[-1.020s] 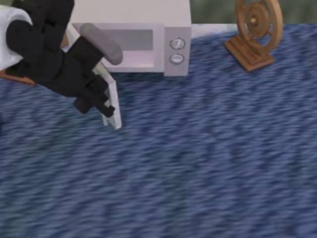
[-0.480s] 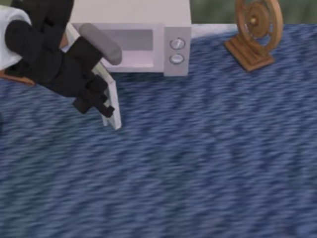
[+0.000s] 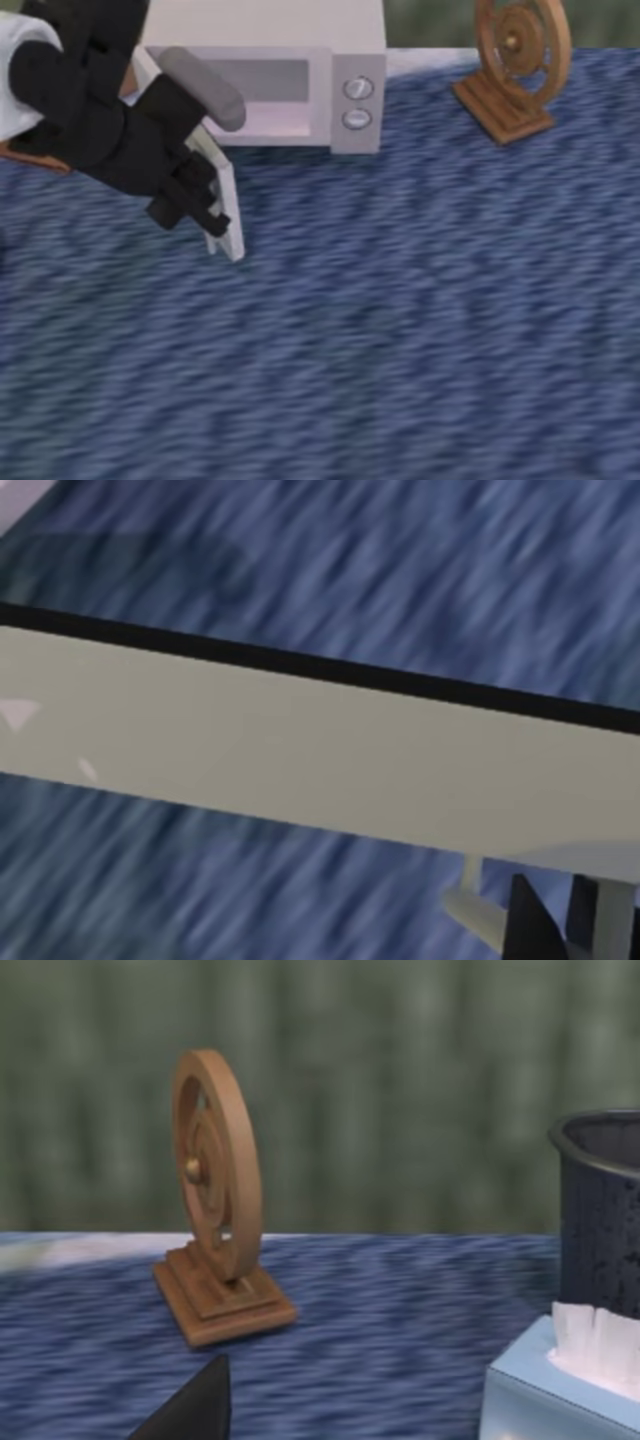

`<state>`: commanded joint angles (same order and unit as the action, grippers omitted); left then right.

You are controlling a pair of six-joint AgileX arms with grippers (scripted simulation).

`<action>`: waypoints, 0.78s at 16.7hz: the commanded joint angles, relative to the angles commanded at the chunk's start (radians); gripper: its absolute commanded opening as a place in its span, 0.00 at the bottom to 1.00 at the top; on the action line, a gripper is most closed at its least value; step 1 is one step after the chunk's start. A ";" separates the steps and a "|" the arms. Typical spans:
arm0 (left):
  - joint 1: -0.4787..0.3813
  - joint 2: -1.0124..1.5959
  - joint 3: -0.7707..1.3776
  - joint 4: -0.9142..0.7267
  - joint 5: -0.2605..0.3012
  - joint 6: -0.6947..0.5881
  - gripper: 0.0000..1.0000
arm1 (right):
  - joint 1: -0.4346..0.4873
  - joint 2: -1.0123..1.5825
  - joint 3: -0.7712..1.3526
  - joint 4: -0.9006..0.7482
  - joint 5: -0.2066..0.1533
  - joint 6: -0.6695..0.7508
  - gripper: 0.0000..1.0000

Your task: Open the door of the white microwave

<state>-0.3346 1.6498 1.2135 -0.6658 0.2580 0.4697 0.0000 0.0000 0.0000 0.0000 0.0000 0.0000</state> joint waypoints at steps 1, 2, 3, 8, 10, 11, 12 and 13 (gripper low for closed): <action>0.000 0.000 0.000 0.000 0.000 0.000 0.00 | 0.000 0.000 0.000 0.000 0.000 0.000 1.00; 0.000 0.000 0.000 0.000 0.000 0.000 0.00 | 0.000 0.000 0.000 0.000 0.000 0.000 1.00; 0.000 0.000 0.000 0.000 0.000 0.000 0.00 | 0.000 0.000 0.000 0.000 0.000 0.000 1.00; 0.000 0.000 0.000 0.000 0.000 0.000 0.00 | 0.000 0.000 0.000 0.000 0.000 0.000 1.00; -0.001 0.002 -0.003 -0.002 0.004 0.002 0.00 | 0.000 0.000 0.000 0.000 0.000 0.000 1.00; 0.006 0.001 -0.002 -0.006 0.010 0.015 0.00 | 0.000 0.000 0.000 0.000 0.000 0.000 1.00; 0.015 0.000 -0.002 -0.014 0.019 0.035 0.00 | 0.000 0.000 0.000 0.000 0.000 0.000 1.00; 0.027 -0.001 -0.002 -0.022 0.030 0.063 0.00 | 0.000 0.000 0.000 0.000 0.000 0.000 1.00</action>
<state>-0.3079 1.6483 1.2111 -0.6882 0.2876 0.5329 0.0000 0.0000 0.0000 0.0000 0.0000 0.0000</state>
